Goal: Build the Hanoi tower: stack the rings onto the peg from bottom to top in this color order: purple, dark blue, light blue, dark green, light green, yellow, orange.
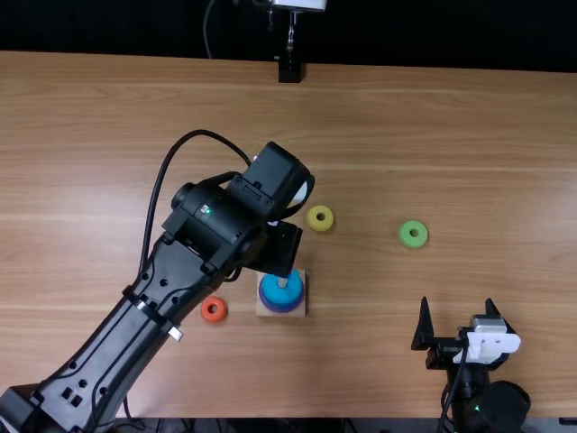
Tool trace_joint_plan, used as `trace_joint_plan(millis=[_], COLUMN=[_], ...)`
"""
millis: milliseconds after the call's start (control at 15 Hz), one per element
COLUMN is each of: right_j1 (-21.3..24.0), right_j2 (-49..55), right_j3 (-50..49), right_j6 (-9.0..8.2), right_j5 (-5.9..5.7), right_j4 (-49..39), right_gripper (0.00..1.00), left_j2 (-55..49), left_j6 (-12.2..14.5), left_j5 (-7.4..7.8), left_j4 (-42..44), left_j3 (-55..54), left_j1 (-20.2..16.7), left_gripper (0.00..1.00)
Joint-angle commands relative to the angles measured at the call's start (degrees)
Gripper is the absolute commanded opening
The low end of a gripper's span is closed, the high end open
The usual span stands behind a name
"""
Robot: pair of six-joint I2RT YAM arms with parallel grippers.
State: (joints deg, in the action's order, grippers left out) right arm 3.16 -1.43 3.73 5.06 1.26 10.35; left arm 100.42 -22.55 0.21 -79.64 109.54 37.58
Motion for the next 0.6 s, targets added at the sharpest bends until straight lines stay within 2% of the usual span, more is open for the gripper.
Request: trace_joint_plan(millis=[0,133,333,533], right_j1=[0.4,0.4,0.4,0.4], right_j2=[0.7,0.7,0.6,0.7], right_j3=[-1.7,-1.6,-1.7,-1.7], right_j6=[0.11,0.11,0.11,0.11], right_j5=[-0.52,-0.52,-0.52,-0.52], right_j4=[0.3,0.3,0.2,0.3], right_gripper=[1.00,1.00,1.00,1.00], left_j2=[-1.5,-1.3,-0.9,-0.4], left_j6=[-1.3,-1.4,-3.4,-3.4], left_j5=[-0.21,-0.21,-0.10,-0.10], left_j4=[-0.1,0.0,0.0,0.0], left_j3=[1.5,1.3,1.2,1.1], left_j1=[1.3,2.3,3.0,3.5], left_gripper=[0.00,0.00,0.00,0.00])
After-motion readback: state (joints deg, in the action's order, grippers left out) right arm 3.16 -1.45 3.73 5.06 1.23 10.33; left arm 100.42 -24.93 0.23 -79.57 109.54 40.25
